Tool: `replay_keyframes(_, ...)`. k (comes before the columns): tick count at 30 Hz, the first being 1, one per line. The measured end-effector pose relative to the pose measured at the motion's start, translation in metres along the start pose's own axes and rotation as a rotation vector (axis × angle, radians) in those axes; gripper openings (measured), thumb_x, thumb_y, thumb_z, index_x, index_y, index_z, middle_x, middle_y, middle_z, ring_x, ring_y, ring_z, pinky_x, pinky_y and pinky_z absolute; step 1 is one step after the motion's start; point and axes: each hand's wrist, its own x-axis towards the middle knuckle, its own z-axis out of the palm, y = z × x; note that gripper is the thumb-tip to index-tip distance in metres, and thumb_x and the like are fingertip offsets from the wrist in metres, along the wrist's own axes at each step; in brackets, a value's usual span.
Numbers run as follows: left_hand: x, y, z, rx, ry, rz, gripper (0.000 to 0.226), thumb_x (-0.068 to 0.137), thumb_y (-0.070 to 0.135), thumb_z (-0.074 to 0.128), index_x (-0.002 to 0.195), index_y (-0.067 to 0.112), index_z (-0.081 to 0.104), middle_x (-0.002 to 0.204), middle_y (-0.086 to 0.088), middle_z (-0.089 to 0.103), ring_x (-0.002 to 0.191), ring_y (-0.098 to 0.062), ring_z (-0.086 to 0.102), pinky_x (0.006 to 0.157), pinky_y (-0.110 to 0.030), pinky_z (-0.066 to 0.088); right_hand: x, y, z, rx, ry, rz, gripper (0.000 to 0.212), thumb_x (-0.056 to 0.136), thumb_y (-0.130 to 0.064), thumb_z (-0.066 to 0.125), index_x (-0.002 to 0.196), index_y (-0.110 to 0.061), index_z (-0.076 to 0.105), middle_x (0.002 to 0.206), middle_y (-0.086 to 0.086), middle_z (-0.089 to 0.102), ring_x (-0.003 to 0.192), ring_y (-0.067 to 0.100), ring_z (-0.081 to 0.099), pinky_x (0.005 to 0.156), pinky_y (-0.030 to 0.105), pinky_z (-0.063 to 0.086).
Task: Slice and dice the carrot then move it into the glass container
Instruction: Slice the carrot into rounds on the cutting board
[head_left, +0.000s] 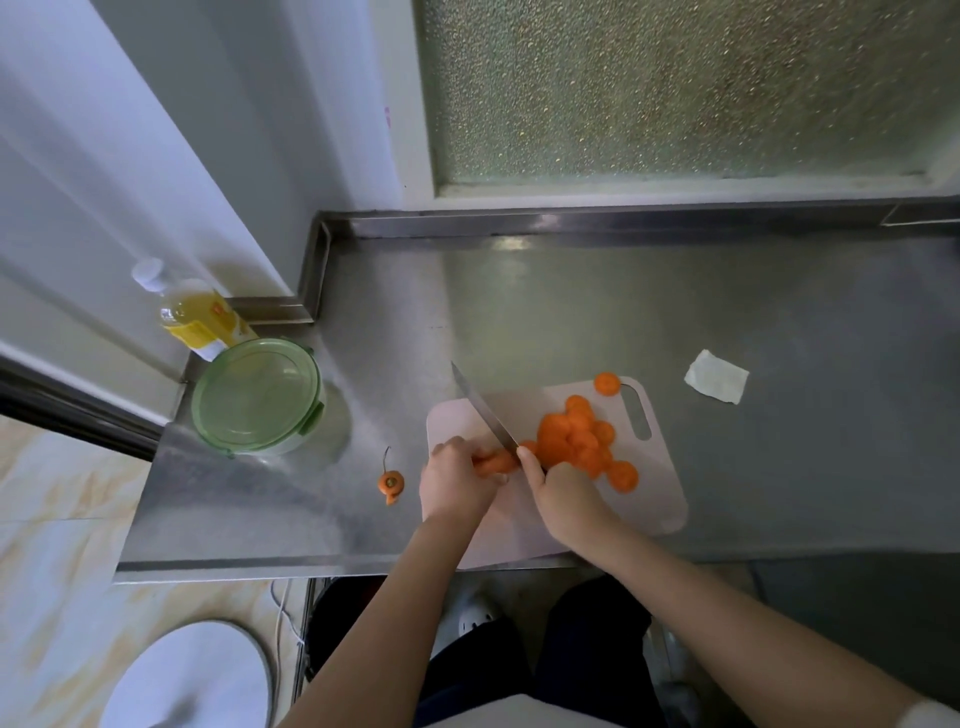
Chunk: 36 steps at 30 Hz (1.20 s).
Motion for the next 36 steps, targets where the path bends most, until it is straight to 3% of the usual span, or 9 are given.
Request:
replay_keyframes(4, 0.000, -0.001, -0.001, 0.015, -0.012, 0.007, 0.018, 0.077, 0.021, 0.072, 0.094, 0.018, 0.071, 0.092, 0.001, 0.067, 0.081, -0.013, 0.058, 0.067, -0.020, 0.042, 0.001, -0.006, -0.008, 0.069, -0.041, -0.070, 0.042, 0.104, -0.035, 0.028, 0.134, -0.014, 0.049, 0.113, 0.015, 0.062, 0.103, 0.026, 0.060, 0.069, 0.026, 0.034)
replay_keyframes(9, 0.002, -0.003, 0.000, -0.006, -0.008, 0.007, 0.019, 0.075, 0.021, 0.073, 0.094, 0.019, 0.072, 0.092, 0.000, 0.067, 0.086, -0.019, 0.061, 0.072, -0.025, 0.049, 0.003, -0.004, -0.012, 0.299, -0.036, -0.066, 0.030, 0.104, -0.029, 0.032, 0.126, -0.019, 0.049, 0.114, 0.012, 0.058, 0.099, 0.022, 0.059, 0.063, 0.021, 0.038)
replay_keyframes(11, 0.003, -0.005, 0.002, -0.006, -0.007, 0.003, 0.023, 0.075, 0.022, 0.073, 0.098, 0.019, 0.071, 0.096, 0.000, 0.067, 0.088, -0.018, 0.060, 0.072, -0.023, 0.047, 0.002, -0.011, -0.023, 0.067, -0.031, -0.083, 0.046, 0.104, -0.036, 0.025, 0.075, -0.022, 0.058, 0.087, 0.002, 0.069, 0.072, 0.009, 0.065, 0.045, 0.014, 0.033)
replay_keyframes(13, 0.004, -0.006, 0.002, -0.008, -0.009, -0.013, 0.028, 0.075, 0.024, 0.074, 0.102, 0.018, 0.069, 0.100, 0.002, 0.066, 0.091, -0.017, 0.059, 0.073, -0.021, 0.045, 0.001, -0.007, -0.027, -0.038, -0.024, -0.070, 0.057, 0.103, -0.044, 0.019, 0.049, -0.026, 0.023, 0.061, -0.001, 0.066, 0.053, 0.007, 0.062, 0.042, 0.013, 0.026)
replay_keyframes(16, 0.005, -0.007, 0.003, -0.012, -0.011, -0.028, 0.034, 0.074, 0.026, 0.075, 0.105, 0.016, 0.068, 0.103, 0.002, 0.067, 0.095, -0.016, 0.059, 0.076, -0.023, 0.047, 0.016, 0.000, -0.006, 0.107, -0.118, -0.090, 0.065, 0.102, -0.045, 0.022, 0.068, -0.003, 0.057, 0.082, 0.021, 0.067, 0.084, 0.032, 0.065, 0.061, 0.029, 0.034)
replay_keyframes(20, 0.004, -0.007, 0.003, -0.027, -0.008, -0.002, 0.030, 0.076, 0.023, 0.075, 0.105, 0.018, 0.070, 0.104, 0.005, 0.067, 0.096, -0.014, 0.059, 0.078, -0.021, 0.045, 0.019, 0.007, -0.015, 0.218, -0.126, -0.046, 0.066, 0.101, -0.049, 0.022, 0.056, -0.006, 0.046, 0.070, 0.016, 0.058, 0.082, 0.032, 0.063, 0.066, 0.032, 0.040)
replay_keyframes(30, 0.005, -0.009, 0.004, 0.015, -0.017, 0.031, 0.029, 0.076, 0.024, 0.073, 0.105, 0.023, 0.070, 0.106, 0.005, 0.064, 0.097, -0.016, 0.056, 0.083, -0.028, 0.049, 0.009, 0.010, -0.014, 0.231, -0.114, -0.074, 0.052, 0.101, -0.047, 0.023, 0.105, -0.009, 0.057, 0.082, 0.016, 0.061, 0.083, 0.030, 0.061, 0.061, 0.025, 0.029)
replay_keyframes(33, 0.005, -0.010, 0.005, 0.016, -0.020, 0.026, 0.030, 0.076, 0.025, 0.074, 0.106, 0.023, 0.069, 0.106, 0.004, 0.064, 0.097, -0.016, 0.056, 0.085, -0.030, 0.050, 0.007, 0.011, -0.014, 0.285, -0.132, -0.028, 0.065, 0.100, -0.050, 0.023, 0.078, -0.001, 0.060, 0.076, 0.017, 0.061, 0.084, 0.031, 0.062, 0.064, 0.029, 0.035)
replay_keyframes(36, 0.006, -0.010, 0.005, 0.021, -0.017, 0.032, 0.032, 0.076, 0.025, 0.074, 0.107, 0.022, 0.069, 0.106, 0.004, 0.064, 0.098, -0.017, 0.057, 0.085, -0.030, 0.049, 0.004, 0.010, -0.016, 0.282, -0.126, -0.023, 0.066, 0.100, -0.049, 0.024, 0.099, 0.003, 0.065, 0.088, 0.021, 0.066, 0.091, 0.032, 0.063, 0.069, 0.030, 0.038)
